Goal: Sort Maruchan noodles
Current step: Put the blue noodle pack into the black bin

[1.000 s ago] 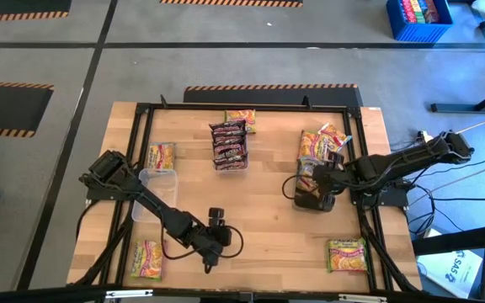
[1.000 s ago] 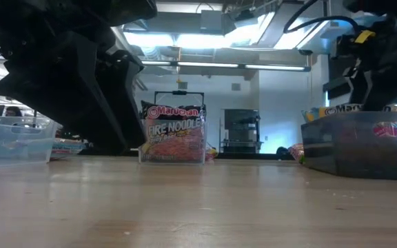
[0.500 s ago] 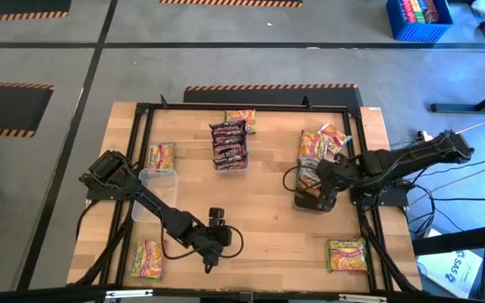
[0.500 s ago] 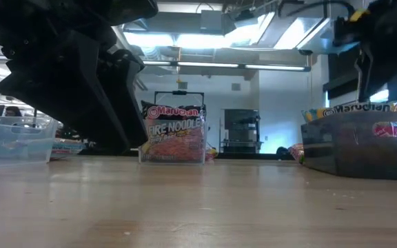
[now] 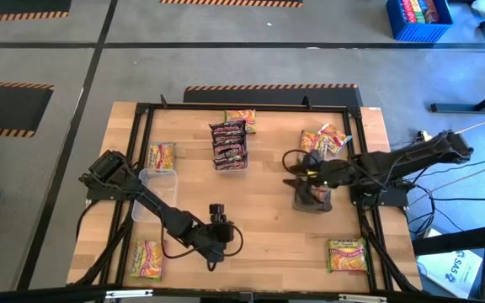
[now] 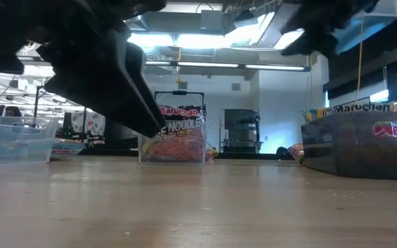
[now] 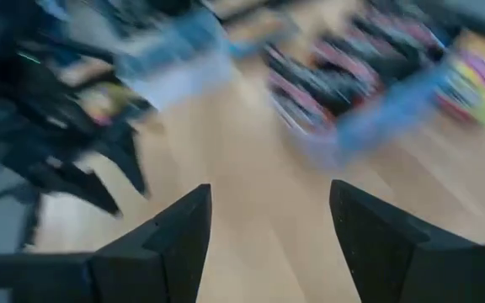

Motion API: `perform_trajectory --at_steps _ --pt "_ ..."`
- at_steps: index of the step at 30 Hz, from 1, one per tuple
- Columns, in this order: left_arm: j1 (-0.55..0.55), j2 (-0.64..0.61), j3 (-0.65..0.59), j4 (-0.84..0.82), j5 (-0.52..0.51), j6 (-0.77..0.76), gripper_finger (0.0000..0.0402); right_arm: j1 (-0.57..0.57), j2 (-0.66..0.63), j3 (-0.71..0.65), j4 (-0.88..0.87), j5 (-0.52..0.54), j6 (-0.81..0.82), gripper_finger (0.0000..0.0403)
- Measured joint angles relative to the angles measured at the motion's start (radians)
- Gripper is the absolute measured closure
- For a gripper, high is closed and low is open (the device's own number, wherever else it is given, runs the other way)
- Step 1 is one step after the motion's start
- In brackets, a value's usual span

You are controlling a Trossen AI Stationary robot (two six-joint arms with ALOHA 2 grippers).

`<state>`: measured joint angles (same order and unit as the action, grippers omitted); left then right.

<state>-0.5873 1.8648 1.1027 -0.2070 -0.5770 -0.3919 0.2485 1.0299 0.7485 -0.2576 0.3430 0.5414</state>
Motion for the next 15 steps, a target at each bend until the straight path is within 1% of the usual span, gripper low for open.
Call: perform_trajectory --at_steps 4,7,9,12,15 --pt "0.004 0.000 0.000 0.020 0.010 -0.017 0.0168 0.047 0.080 -0.080 0.340 -0.030 -0.125 0.0178" --pt "0.022 0.000 0.000 0.034 0.012 -0.015 0.0149 0.100 0.179 -0.117 0.597 -0.049 -0.160 0.0178" --pt "0.030 -0.005 0.000 0.021 0.016 -0.005 0.0144 0.144 0.253 -0.116 0.713 -0.056 -0.210 0.0178" --pt "0.030 -0.062 0.022 -0.109 0.027 -0.042 0.0145 0.200 0.345 -0.099 0.772 -0.066 -0.271 0.0178" --pt "0.031 -0.161 0.051 -0.329 0.009 -0.173 0.0148 0.232 0.402 -0.076 0.781 -0.066 -0.286 0.0178"
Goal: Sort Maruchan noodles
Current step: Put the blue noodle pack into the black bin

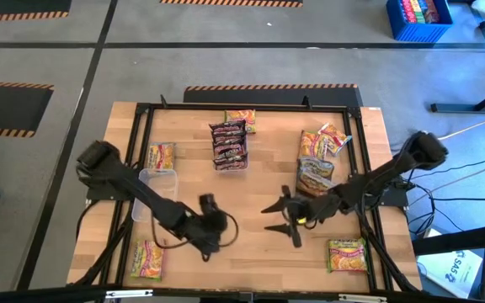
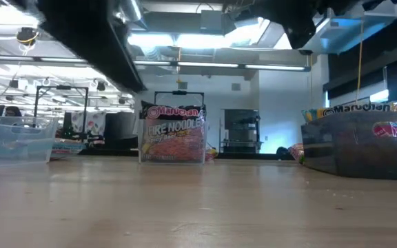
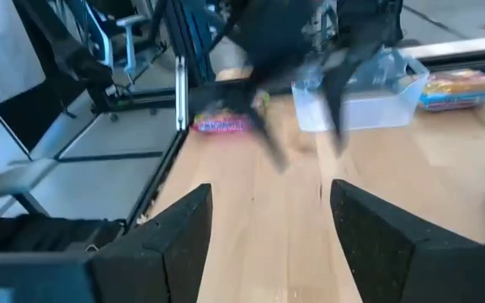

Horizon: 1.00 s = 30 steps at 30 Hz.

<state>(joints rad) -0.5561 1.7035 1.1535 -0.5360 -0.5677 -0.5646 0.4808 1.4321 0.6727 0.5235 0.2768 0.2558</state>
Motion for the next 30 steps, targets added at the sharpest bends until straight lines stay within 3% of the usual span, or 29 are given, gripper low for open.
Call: perform_trajectory --at_steps 6,9,12,16,23,30 --pt "0.083 -0.189 0.006 -0.475 -0.065 -0.354 0.0149 0.018 0.026 0.005 -0.007 0.001 0.002 0.0178" --pt "0.187 -0.245 0.006 -0.685 -0.068 -0.484 0.0149 0.018 0.026 0.005 0.005 0.000 0.032 0.0178" --pt "0.324 -0.258 0.006 -0.793 -0.037 -0.517 0.0149 0.018 0.026 0.005 0.008 0.000 0.035 0.0178" --pt "0.536 -0.250 0.005 -0.814 0.066 -0.356 0.0149 0.017 0.026 0.005 -0.012 0.020 0.034 0.0178" --pt "0.886 -0.250 -0.070 -0.761 0.203 -0.243 0.0150 0.017 0.026 0.005 -0.056 0.029 0.034 0.0178" --pt "1.041 -0.249 -0.220 -0.569 0.293 -0.136 0.0150 0.016 0.026 0.005 -0.064 0.029 0.032 0.0178"
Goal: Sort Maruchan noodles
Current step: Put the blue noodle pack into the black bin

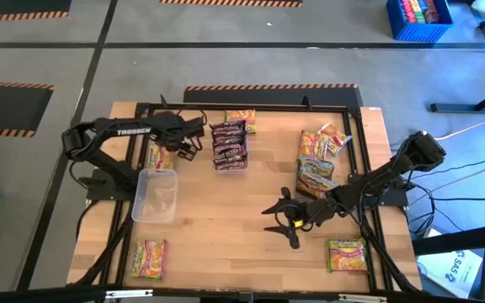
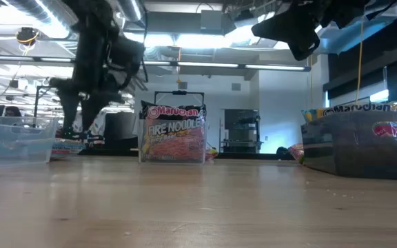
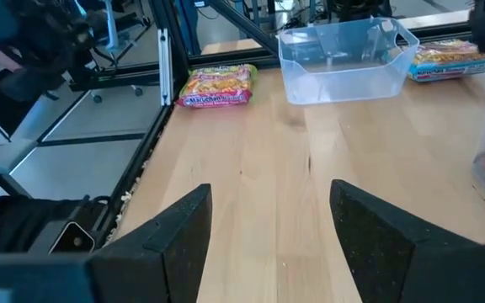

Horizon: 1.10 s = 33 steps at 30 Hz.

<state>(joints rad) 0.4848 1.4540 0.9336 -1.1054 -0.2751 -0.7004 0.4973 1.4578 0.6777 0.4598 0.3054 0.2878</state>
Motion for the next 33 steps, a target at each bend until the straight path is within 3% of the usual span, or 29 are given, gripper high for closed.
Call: perform_trajectory --at_steps 4,8,13,17,33 --pt "0.030 0.000 -0.071 0.089 0.021 0.019 0.0150 0.000 0.000 0.000 0.001 0.001 -0.004 0.0178" --pt "0.039 0.000 -0.124 0.115 -0.020 0.011 0.0150 0.000 0.000 0.000 0.000 0.043 -0.005 0.0178" --pt "0.033 0.000 -0.188 0.228 0.040 0.024 0.0150 0.000 0.000 0.000 -0.011 0.045 -0.005 0.0178" --pt "0.039 -0.001 -0.201 0.233 0.006 0.065 0.0156 0.000 0.000 0.000 -0.015 0.045 -0.005 0.0178" --pt "0.015 0.000 -0.201 0.238 -0.063 0.154 0.0284 0.000 0.000 0.000 -0.016 0.046 -0.005 0.0178"
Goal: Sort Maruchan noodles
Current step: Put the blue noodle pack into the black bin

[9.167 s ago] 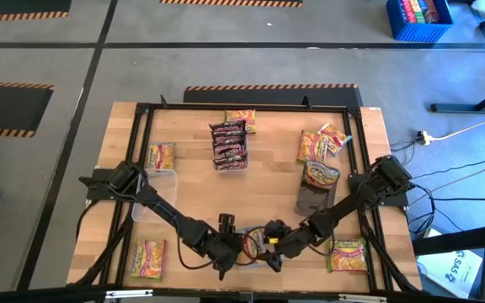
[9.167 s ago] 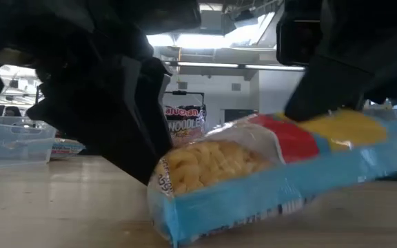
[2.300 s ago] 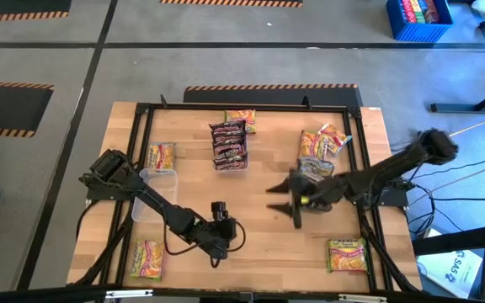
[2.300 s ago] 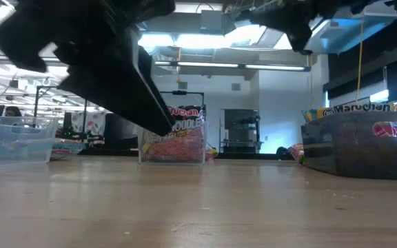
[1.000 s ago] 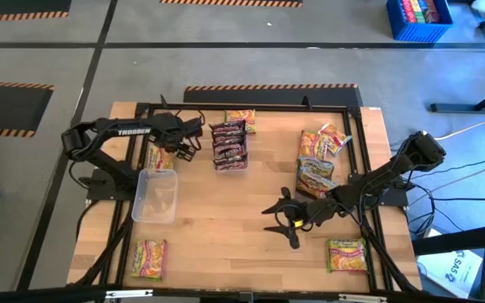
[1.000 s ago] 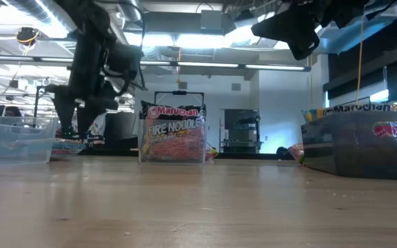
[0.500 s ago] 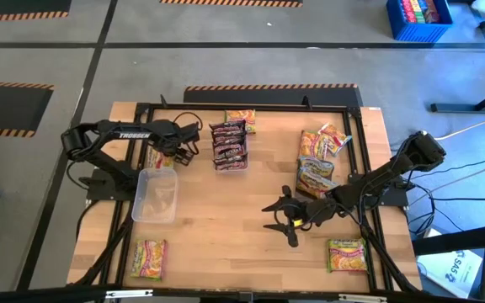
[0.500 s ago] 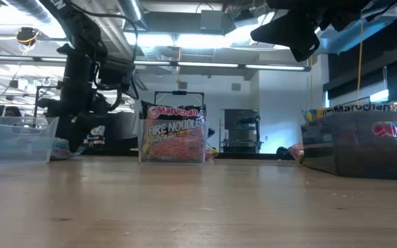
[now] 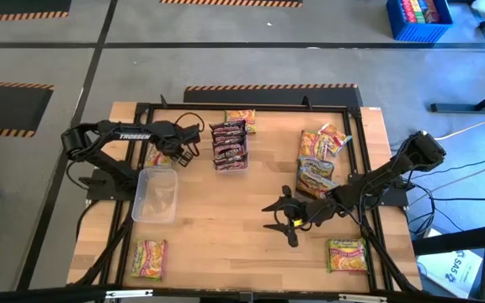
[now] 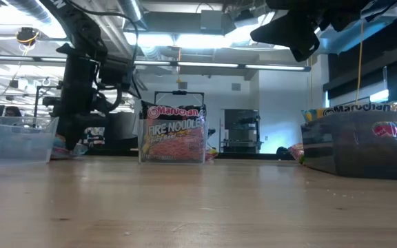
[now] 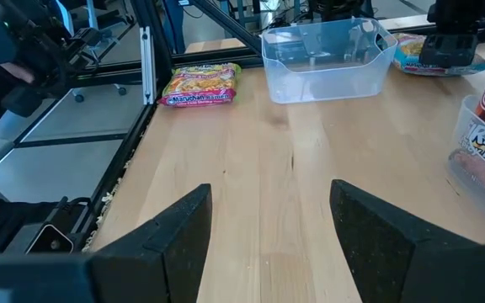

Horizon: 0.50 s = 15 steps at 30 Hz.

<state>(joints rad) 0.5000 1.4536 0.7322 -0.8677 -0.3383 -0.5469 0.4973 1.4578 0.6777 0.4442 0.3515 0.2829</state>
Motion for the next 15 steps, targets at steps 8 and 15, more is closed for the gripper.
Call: perform_trajectory --at_steps 8,15 --pt "0.000 0.000 0.000 0.003 -0.020 0.024 0.0335 0.000 0.000 0.000 -0.001 0.000 0.000 0.0178" --pt "-0.023 0.000 0.000 0.004 -0.061 0.032 0.0394 0.000 0.000 0.000 -0.007 0.029 -0.001 0.0178"
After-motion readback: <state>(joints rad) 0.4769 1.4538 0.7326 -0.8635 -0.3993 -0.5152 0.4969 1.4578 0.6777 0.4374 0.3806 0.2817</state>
